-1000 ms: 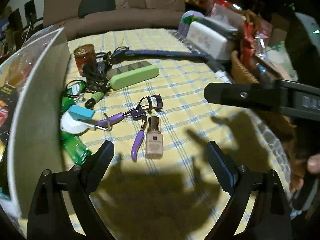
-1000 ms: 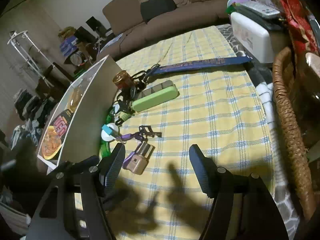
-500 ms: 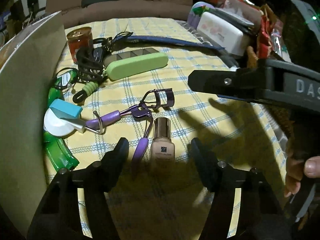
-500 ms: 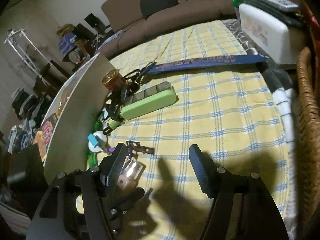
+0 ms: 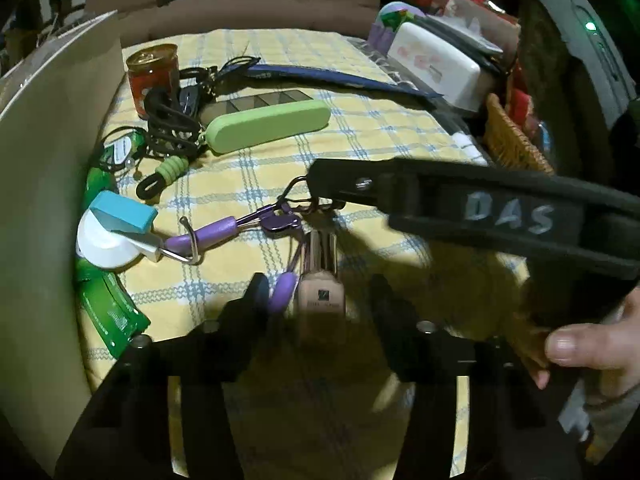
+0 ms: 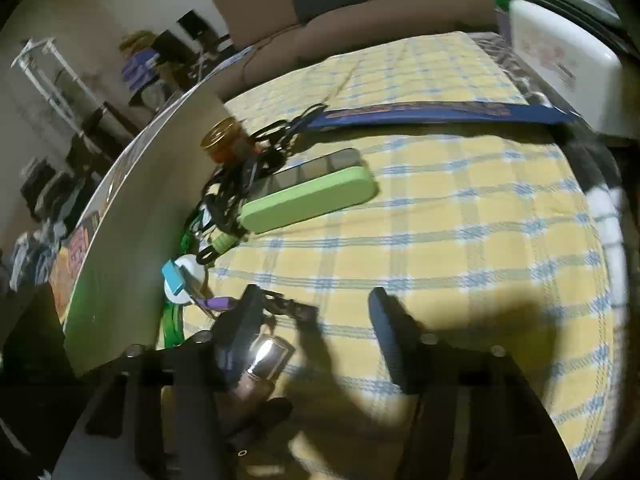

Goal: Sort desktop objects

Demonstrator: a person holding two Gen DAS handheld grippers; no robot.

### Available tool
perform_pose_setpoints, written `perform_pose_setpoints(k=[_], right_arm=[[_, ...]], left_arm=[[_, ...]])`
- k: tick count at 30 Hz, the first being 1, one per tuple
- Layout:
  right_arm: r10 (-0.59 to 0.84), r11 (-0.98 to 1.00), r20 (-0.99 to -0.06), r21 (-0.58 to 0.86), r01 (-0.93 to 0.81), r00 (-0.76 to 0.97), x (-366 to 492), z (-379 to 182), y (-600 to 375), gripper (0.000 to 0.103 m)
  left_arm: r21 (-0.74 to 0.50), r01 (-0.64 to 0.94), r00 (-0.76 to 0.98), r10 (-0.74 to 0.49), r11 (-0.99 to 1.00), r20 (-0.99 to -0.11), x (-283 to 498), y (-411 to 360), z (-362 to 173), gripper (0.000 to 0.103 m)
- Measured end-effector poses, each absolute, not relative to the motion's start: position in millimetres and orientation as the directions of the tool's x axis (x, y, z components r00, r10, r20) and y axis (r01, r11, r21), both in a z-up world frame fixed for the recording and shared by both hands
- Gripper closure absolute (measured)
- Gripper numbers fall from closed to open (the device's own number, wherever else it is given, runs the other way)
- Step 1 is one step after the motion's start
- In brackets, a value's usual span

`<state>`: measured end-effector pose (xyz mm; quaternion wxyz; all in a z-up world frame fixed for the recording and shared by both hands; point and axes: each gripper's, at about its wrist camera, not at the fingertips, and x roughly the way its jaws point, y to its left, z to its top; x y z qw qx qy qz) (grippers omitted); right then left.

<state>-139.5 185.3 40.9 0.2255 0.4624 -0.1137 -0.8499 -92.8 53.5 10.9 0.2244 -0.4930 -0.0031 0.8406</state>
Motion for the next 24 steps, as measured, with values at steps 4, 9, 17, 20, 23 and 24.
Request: perform_pose_setpoints(k=[4, 9, 17, 20, 23, 24], right_arm=[[-0.485, -0.870, -0.743, 0.356, 0.342, -0.460, -137, 38, 167, 0.081], [-0.484, -0.870, -0.742, 0.350, 0.348, -0.465, -126, 42, 168, 0.085], [-0.439, -0.899, -0.746, 0.358, 0.254, -0.500, -89, 69, 210, 0.097], [-0.385, -0.923, -0.760, 0.328, 0.203, -0.523, -70, 80, 226, 0.094], [-0.296, -0.955, -0.813, 0.237, 0.180, -0.502, -50, 79, 229, 0.054], [-0.263, -0.964, -0.817, 0.199, 0.177, -0.513, -40, 79, 228, 0.031]], left_arm=[[-0.265, -0.372, -0.387, 0.408, -0.890, -0.827, -89, 44, 14, 0.069], [-0.288, -0.357, -0.389, 0.422, -0.888, -0.819, -81, 31, 21, 0.072], [-0.320, -0.344, -0.439, 0.452, -0.883, -0.777, -45, 10, 49, 0.023], [-0.281, -0.371, -0.455, 0.437, -0.885, -0.776, -37, 14, 55, 0.019], [-0.248, -0.405, -0.444, 0.427, -0.880, -0.788, -39, 26, 55, 0.013], [-0.241, -0.409, -0.440, 0.422, -0.880, -0.793, -41, 30, 54, 0.013]])
